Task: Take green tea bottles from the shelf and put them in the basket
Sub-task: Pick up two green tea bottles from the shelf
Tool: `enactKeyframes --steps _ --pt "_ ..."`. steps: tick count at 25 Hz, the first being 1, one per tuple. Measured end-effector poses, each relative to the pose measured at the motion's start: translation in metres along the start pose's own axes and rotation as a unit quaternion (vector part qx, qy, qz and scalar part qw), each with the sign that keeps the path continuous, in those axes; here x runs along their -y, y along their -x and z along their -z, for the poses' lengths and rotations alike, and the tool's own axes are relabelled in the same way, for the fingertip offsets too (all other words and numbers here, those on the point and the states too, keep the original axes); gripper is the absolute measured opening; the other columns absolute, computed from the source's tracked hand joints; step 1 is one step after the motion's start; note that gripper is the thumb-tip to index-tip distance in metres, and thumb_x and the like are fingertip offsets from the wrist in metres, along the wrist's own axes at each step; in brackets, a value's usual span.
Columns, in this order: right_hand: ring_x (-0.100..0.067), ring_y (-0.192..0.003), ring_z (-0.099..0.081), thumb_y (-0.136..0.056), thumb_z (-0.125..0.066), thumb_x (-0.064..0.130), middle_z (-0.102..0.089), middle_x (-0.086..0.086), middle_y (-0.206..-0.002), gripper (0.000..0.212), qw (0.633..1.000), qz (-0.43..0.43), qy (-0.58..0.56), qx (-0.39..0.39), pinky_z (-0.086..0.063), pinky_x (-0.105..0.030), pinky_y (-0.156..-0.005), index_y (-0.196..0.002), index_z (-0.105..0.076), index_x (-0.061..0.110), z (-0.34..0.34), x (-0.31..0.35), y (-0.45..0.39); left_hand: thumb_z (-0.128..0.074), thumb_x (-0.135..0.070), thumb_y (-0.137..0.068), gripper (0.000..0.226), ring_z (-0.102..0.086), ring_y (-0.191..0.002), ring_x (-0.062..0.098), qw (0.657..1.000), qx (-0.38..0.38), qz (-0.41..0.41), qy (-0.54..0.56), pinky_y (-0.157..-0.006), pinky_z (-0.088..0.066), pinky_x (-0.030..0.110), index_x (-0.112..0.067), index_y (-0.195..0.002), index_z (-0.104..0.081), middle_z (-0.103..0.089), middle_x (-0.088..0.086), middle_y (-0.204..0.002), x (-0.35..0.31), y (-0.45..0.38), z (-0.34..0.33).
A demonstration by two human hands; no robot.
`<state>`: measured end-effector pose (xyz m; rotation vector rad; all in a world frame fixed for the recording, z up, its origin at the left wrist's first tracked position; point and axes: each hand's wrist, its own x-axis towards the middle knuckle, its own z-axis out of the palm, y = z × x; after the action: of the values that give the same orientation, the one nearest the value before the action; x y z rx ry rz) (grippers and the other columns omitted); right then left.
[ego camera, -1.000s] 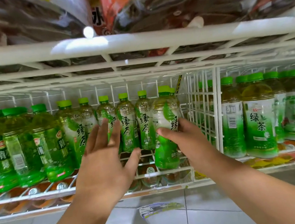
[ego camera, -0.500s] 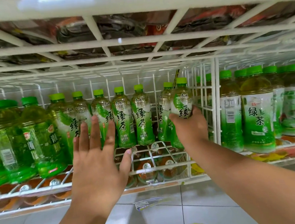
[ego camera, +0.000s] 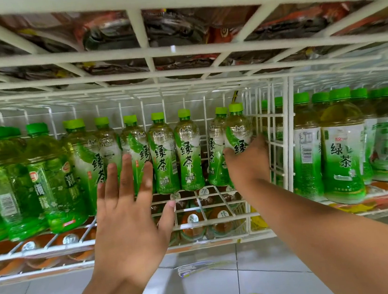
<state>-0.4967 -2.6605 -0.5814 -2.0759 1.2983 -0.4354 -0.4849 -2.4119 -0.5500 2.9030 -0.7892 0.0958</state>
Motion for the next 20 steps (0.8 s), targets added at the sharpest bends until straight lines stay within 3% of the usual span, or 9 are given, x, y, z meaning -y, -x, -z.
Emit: enactKeyframes --steps 3,6,8,11,15,20 --pt "-0.037 -0.103 -0.070 -0.096 -0.062 0.016 -0.063 -0.022 -0.130 0.073 0.999 -0.010 -0.028 0.017 -0.061 -0.041 -0.078 -0.155 -0.023 0.006 0.013 0.004 0.008 -0.027 -0.067 -0.090 0.080 -0.003 -0.156 0.033 1.000 0.002 0.007 -0.008 -0.125 -0.013 0.054 -0.024 -0.158 -0.029 -0.008 0.009 -0.170 0.002 -0.003 0.007" --pt "-0.035 -0.128 -0.054 -0.095 -0.061 0.018 -0.041 -0.018 -0.150 0.075 0.998 0.028 -0.039 0.050 -0.056 -0.045 -0.096 -0.158 -0.021 0.010 0.031 0.004 0.031 -0.027 -0.066 -0.091 0.079 -0.001 -0.156 0.032 1.000 -0.001 0.002 -0.025 -0.125 -0.011 0.054 -0.025 -0.158 -0.026 -0.004 0.010 -0.170 0.003 -0.006 0.006" --pt "-0.025 -0.136 -0.044 -0.097 -0.059 0.021 -0.035 -0.009 -0.150 0.063 0.990 0.124 -0.018 0.069 -0.048 -0.036 -0.105 -0.154 -0.034 0.014 0.039 0.010 0.047 -0.030 -0.065 -0.092 0.078 -0.003 -0.156 0.033 0.999 0.001 0.000 -0.033 -0.125 -0.013 0.054 -0.024 -0.158 -0.027 -0.005 0.011 -0.170 0.002 -0.006 0.003" --pt "-0.017 -0.123 -0.054 -0.099 -0.057 0.019 -0.049 -0.006 -0.138 0.043 0.959 0.257 0.029 0.117 -0.040 -0.019 -0.096 -0.141 -0.053 0.012 0.034 0.034 0.039 -0.030 -0.064 -0.093 0.077 -0.004 -0.156 0.033 0.999 0.005 -0.003 -0.035 -0.124 -0.015 0.055 -0.024 -0.158 -0.022 -0.005 0.011 -0.169 -0.002 -0.002 -0.004" --pt "-0.020 -0.101 -0.056 -0.099 -0.054 0.018 -0.054 -0.010 -0.117 0.033 0.919 0.328 0.177 0.127 -0.044 -0.026 -0.081 -0.128 -0.057 0.003 0.013 0.066 -0.017 -0.026 -0.067 -0.093 0.077 0.001 -0.157 0.031 0.999 0.005 0.000 -0.034 -0.125 -0.010 0.052 -0.028 -0.159 -0.014 -0.001 0.009 -0.170 -0.004 0.000 -0.008" --pt "-0.030 -0.120 -0.053 -0.097 -0.055 0.006 -0.054 -0.017 -0.130 0.035 0.886 0.329 0.313 0.095 -0.048 -0.035 -0.097 -0.131 -0.057 -0.001 -0.006 0.083 -0.058 -0.024 -0.069 -0.093 0.078 0.004 -0.157 0.028 1.000 0.018 0.008 -0.023 -0.125 -0.010 0.052 -0.029 -0.160 -0.018 0.001 0.006 -0.170 -0.005 0.000 -0.008"
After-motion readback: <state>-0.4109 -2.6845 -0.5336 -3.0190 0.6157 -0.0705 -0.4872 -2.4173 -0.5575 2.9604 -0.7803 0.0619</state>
